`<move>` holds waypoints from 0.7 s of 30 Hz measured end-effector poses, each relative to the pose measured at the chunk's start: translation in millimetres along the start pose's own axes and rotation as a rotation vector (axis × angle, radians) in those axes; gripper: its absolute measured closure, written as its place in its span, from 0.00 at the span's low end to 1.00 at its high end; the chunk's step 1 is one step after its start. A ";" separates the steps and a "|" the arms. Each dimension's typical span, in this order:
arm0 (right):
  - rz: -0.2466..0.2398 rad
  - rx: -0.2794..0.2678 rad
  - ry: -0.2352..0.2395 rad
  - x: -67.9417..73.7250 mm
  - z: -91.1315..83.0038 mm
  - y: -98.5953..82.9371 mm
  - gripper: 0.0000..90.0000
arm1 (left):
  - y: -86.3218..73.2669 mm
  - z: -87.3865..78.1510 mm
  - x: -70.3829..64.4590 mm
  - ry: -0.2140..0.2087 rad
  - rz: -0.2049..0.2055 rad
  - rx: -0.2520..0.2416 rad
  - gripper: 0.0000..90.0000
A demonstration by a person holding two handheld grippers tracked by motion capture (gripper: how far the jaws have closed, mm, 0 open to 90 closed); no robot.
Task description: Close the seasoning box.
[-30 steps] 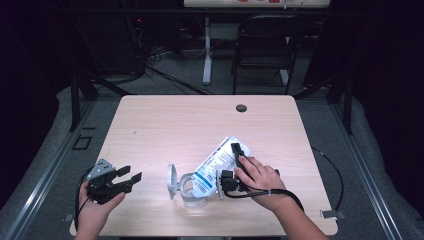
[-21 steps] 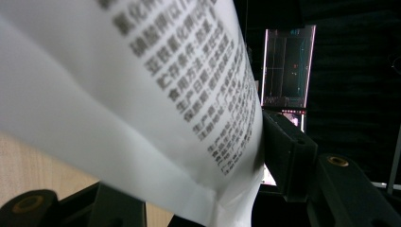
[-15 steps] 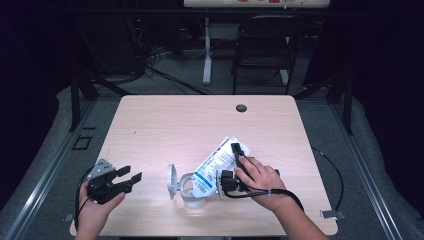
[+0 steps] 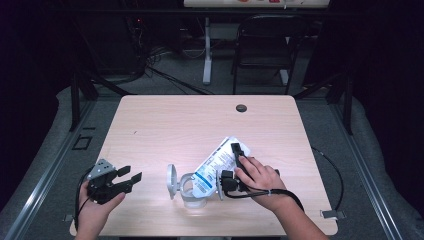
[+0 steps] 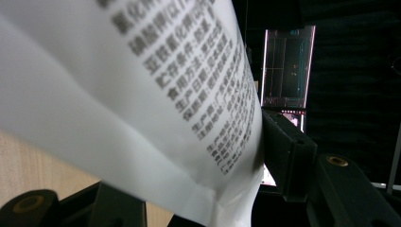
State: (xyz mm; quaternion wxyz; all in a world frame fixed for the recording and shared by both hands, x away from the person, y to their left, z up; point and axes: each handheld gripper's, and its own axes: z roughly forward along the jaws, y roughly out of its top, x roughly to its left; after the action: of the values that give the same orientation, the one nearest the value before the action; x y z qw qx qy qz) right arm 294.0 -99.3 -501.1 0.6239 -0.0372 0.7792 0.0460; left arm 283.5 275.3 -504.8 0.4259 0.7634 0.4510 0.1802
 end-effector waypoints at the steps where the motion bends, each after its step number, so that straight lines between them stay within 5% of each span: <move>1: -0.001 0.000 -0.001 0.0 0.0 0.0 0.54 | 0.0 0.0 0.1 0.001 0.002 0.001 0.52; 21: 0.002 -0.013 -0.002 0.7 0.1 0.1 0.54 | 0.1 0.1 0.0 0.000 0.002 0.000 0.52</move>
State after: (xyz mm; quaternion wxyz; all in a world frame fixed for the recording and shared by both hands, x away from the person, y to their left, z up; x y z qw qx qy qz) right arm 293.9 -99.1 -501.7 0.6243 -0.0402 0.7785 0.0516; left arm 283.6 275.2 -504.8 0.4256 0.7640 0.4500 0.1805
